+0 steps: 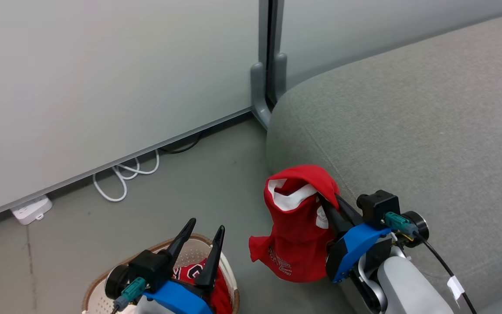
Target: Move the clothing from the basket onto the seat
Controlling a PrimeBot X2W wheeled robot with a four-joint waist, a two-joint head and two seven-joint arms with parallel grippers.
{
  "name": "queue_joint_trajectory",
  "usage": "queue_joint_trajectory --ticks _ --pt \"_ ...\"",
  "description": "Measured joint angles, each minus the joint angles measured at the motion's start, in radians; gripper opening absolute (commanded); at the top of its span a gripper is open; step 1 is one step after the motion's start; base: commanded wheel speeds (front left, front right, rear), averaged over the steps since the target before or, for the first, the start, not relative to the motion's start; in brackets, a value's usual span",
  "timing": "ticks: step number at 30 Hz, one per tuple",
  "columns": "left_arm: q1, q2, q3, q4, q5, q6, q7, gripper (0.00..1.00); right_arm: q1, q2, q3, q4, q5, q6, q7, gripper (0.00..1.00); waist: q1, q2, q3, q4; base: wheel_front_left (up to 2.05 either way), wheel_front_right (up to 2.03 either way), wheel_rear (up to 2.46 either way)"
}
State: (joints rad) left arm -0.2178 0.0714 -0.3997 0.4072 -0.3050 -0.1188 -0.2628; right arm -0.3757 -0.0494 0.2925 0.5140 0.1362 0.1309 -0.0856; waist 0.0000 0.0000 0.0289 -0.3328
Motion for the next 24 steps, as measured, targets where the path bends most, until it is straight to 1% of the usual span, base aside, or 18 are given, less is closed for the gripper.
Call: queue_joint_trajectory --ticks 7,13,18,24 --pt "-0.001 -0.006 0.005 0.002 0.011 -0.007 0.000 1.00 -0.002 0.000 -0.001 0.001 0.004 0.000 -0.004 0.00 0.0000 0.0000 0.009 -0.088 0.00 0.00 0.00" --pt "-0.001 -0.007 0.008 0.001 0.019 -0.007 0.000 1.00 -0.001 0.000 0.001 0.003 0.006 0.000 -0.007 0.00 0.0000 0.0000 0.012 -0.137 0.00 0.00 0.00" --pt "-0.001 -0.008 0.007 0.001 0.025 -0.008 0.000 1.00 0.004 0.000 -0.003 0.002 0.006 0.000 -0.009 0.00 0.0000 0.0000 0.014 -0.148 0.00 0.00 0.00" --pt "-0.013 -0.007 0.000 -0.004 0.035 -0.009 0.000 1.00 -0.019 0.000 -0.040 0.000 0.012 0.000 0.002 0.00 0.0000 0.0000 0.039 -0.137 0.00 0.00 0.00"
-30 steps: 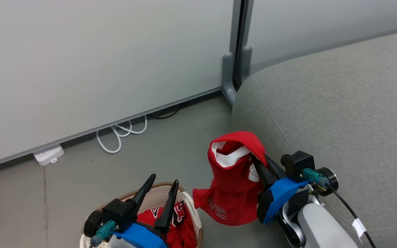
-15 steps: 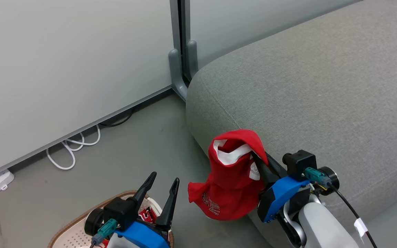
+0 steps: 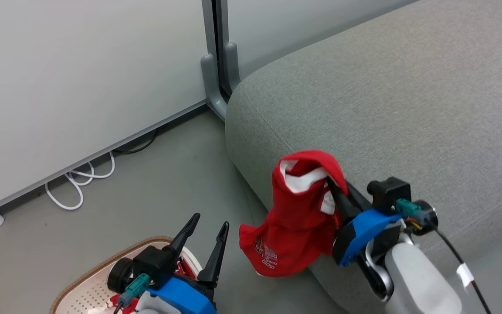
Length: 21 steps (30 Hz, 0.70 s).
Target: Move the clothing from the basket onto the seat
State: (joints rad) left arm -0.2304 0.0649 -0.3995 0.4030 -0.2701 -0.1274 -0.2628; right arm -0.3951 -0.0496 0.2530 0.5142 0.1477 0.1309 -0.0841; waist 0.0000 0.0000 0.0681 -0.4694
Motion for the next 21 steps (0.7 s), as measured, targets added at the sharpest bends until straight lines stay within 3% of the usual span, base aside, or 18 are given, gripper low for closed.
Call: queue_joint_trajectory --ticks 4,10,17,21 --pt "-0.025 0.018 -0.004 -0.016 0.010 0.000 0.000 1.00 -0.099 -0.007 -0.057 0.000 -0.028 0.000 0.034 0.00 0.0001 0.0000 0.041 0.011 0.00 0.00 0.00" --pt "-0.111 0.059 -0.049 -0.057 0.027 0.000 0.000 1.00 -0.353 -0.145 -0.218 0.030 0.012 0.000 0.102 0.00 0.0001 0.0000 0.160 0.044 0.00 0.00 0.00" --pt "-0.236 0.117 -0.115 -0.125 0.035 0.000 0.007 1.00 -0.565 -0.328 -0.422 0.085 0.021 0.000 0.105 0.00 0.0002 0.0000 0.320 0.099 0.00 0.00 0.00" --pt "-0.300 0.146 -0.133 -0.159 0.038 0.000 0.016 1.00 -0.592 -0.357 -0.504 0.126 0.000 0.000 0.093 0.00 0.0003 0.0000 0.409 0.138 0.00 0.00 0.00"
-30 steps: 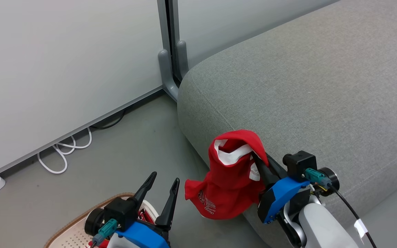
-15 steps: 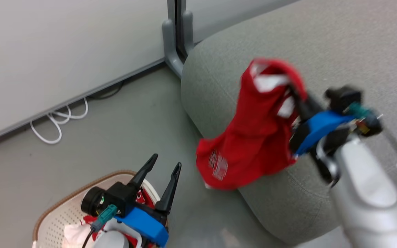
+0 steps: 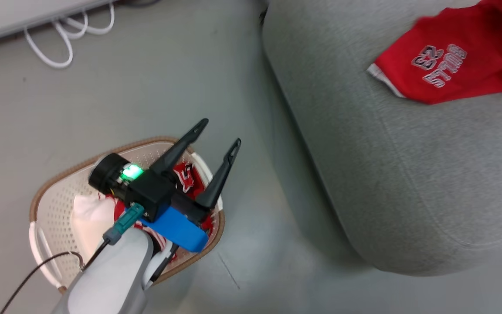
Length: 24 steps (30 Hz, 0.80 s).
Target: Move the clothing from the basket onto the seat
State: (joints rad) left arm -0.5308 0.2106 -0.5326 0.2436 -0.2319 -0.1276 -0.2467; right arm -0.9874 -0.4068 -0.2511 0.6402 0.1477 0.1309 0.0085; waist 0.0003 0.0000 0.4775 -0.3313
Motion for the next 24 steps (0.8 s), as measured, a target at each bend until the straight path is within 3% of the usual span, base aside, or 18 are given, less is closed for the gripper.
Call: queue_joint_trajectory --ticks 5,8,15,16,17,18,20,24 --pt "-0.038 0.021 -0.016 -0.022 -0.001 0.000 0.002 1.00 0.034 -0.020 -0.073 0.091 -0.064 0.000 -0.041 0.00 0.0000 0.0000 0.086 0.056 0.00 0.00 0.00" --pt "-0.041 0.029 -0.017 -0.023 -0.005 0.000 0.002 1.00 0.085 0.004 -0.143 0.185 -0.087 0.000 -0.080 0.00 0.0000 0.0000 0.128 0.097 0.00 0.00 0.00" --pt "-0.029 0.023 -0.021 -0.007 -0.016 0.004 -0.002 1.00 0.092 0.029 -0.201 0.295 -0.130 0.000 -0.168 0.00 -0.0001 0.0000 0.120 0.116 0.00 0.00 0.00" --pt "-0.024 0.020 -0.021 -0.002 -0.022 0.006 -0.002 1.00 0.094 0.029 -0.198 0.304 -0.134 0.000 -0.172 0.27 -0.0001 0.0000 0.113 0.116 0.00 0.00 0.00" --pt "-0.020 0.018 -0.022 0.004 -0.024 0.006 -0.003 1.00 0.094 0.029 -0.195 0.312 -0.138 0.000 -0.178 0.46 -0.0001 0.0000 0.105 0.115 0.00 0.00 0.00" --pt "-0.017 0.015 -0.022 0.009 -0.028 0.006 -0.003 1.00 0.095 0.030 -0.192 0.319 -0.138 0.000 -0.182 0.85 -0.0001 0.0000 0.096 0.115 0.00 0.00 0.00" --pt "-0.008 0.007 -0.021 0.019 -0.037 0.006 -0.010 1.00 0.103 0.028 -0.179 0.328 -0.145 0.000 -0.192 1.00 -0.0001 0.0000 0.074 0.115 0.00 0.00 0.00" --pt "0.025 -0.013 -0.013 0.046 -0.060 0.010 -0.012 1.00 0.133 0.021 -0.143 0.336 -0.157 0.000 -0.207 1.00 -0.0003 0.0000 0.017 0.116 0.00 0.00 0.00"
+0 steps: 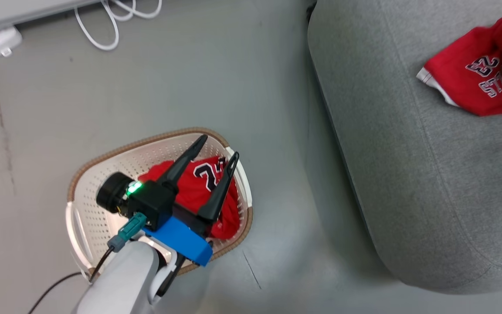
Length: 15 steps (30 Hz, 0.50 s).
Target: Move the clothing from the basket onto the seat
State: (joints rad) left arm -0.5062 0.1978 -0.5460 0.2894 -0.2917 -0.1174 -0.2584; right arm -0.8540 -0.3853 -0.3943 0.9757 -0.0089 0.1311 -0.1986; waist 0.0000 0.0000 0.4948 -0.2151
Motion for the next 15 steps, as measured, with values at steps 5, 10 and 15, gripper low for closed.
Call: queue_joint_trajectory --ticks 5,10,15 --pt "0.061 -0.036 0.025 0.027 -0.022 0.001 -0.003 1.00 0.067 0.001 0.063 -0.009 0.009 0.000 -0.010 1.00 -0.0001 0.0000 -0.096 0.008 0.00 0.00 0.00" --pt "0.143 -0.062 0.089 0.026 -0.032 0.014 -0.004 1.00 0.149 0.017 0.154 -0.082 0.036 0.000 -0.022 1.00 -0.0003 0.0000 -0.203 0.023 0.00 0.00 0.00" --pt "0.240 -0.077 0.155 0.032 -0.031 0.022 -0.004 1.00 0.265 0.066 0.225 -0.201 0.090 0.000 -0.031 1.00 -0.0003 0.0000 -0.302 0.035 0.00 0.00 0.00"
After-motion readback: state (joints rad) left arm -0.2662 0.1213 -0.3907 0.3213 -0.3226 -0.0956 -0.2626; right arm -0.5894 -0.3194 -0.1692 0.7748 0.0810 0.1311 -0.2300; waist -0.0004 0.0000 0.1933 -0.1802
